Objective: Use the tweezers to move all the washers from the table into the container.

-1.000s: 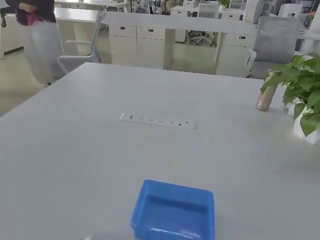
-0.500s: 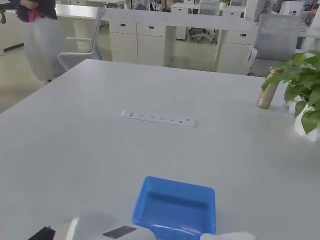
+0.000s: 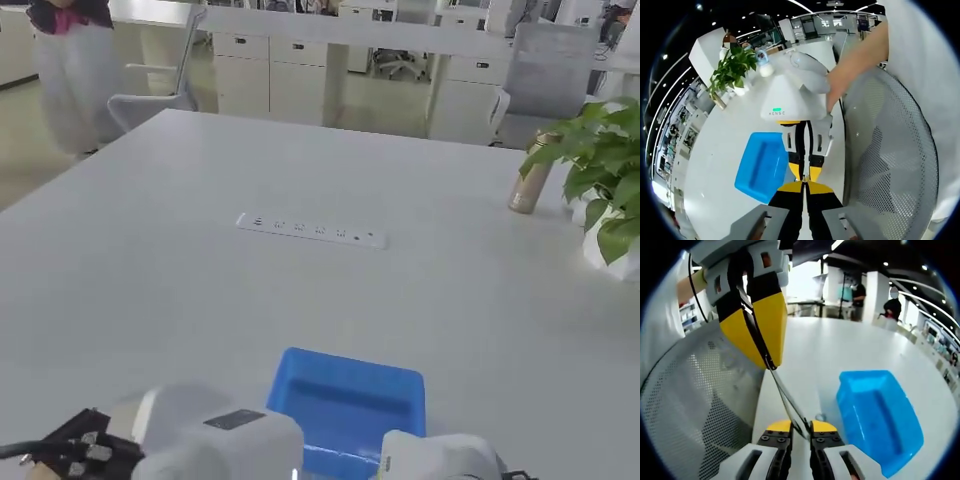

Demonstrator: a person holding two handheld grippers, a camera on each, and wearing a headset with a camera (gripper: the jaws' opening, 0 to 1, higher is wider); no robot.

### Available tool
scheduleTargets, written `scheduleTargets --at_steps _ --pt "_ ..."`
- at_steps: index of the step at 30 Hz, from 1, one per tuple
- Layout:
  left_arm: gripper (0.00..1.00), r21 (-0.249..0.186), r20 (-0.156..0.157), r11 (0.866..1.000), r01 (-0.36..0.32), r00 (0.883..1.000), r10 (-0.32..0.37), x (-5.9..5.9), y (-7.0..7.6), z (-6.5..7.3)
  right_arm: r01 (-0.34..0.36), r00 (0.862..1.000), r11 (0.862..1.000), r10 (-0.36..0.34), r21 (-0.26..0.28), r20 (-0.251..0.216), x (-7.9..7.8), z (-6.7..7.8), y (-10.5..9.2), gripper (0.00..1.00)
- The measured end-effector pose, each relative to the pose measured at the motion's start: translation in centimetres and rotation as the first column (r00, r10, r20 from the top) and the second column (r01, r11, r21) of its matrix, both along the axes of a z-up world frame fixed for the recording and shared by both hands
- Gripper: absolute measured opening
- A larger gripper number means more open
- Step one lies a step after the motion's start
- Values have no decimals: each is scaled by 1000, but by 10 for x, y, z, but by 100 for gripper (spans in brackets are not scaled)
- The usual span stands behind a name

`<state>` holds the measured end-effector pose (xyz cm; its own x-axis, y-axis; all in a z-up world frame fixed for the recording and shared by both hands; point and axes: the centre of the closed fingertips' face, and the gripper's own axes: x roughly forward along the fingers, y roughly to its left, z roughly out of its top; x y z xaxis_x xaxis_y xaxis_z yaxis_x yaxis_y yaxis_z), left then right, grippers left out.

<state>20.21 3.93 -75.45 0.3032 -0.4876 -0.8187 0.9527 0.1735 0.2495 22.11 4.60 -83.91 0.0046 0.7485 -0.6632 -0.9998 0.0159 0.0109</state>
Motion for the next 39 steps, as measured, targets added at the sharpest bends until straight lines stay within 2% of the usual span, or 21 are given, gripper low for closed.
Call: scheduleTargets --at_steps 3,6,12,17,20,28,30,32,34,36,39 --pt "0 11 -15 1000 15 1000 -15 3 0 -2 9 1000 1000 -9 7 -16 0 -2 0 9" --pt "0 26 -17 999 29 999 -29 6 0 -1 19 999 1000 -19 13 -29 2 -2 0 9" --pt "0 20 -52 999 45 998 -44 12 -4 0 36 998 999 -34 23 -49 3 -2 -1 8" --pt "0 -4 -82 999 46 996 -47 16 -7 1 45 997 999 -43 26 -58 6 -3 -1 8" --pt "0 -5 -112 999 46 993 -47 18 -6 1 34 999 999 -33 24 -38 5 1 -1 9" --pt "0 -12 -142 998 56 988 -57 22 -11 1 33 999 996 -33 86 -2 6 32 3 7" --pt "0 -21 -164 999 38 986 -41 23 -12 0 30 1000 996 -30 83 -1 7 31 4 6" --pt "0 -23 -159 999 37 986 -40 25 -13 0 1 1000 997 -2 77 16 5 29 4 4" --pt "0 -23 -172 999 27 985 -31 25 -13 -1 5 1000 997 -7 82 25 5 30 3 4" --pt "0 -51 -187 999 -6 982 -4 27 -13 -1 13 1000 996 -15 91 21 7 30 3 3" --pt "0 -105 -190 993 -62 981 41 30 -13 1 25 1000 995 -26 96 16 8 31 2 3"
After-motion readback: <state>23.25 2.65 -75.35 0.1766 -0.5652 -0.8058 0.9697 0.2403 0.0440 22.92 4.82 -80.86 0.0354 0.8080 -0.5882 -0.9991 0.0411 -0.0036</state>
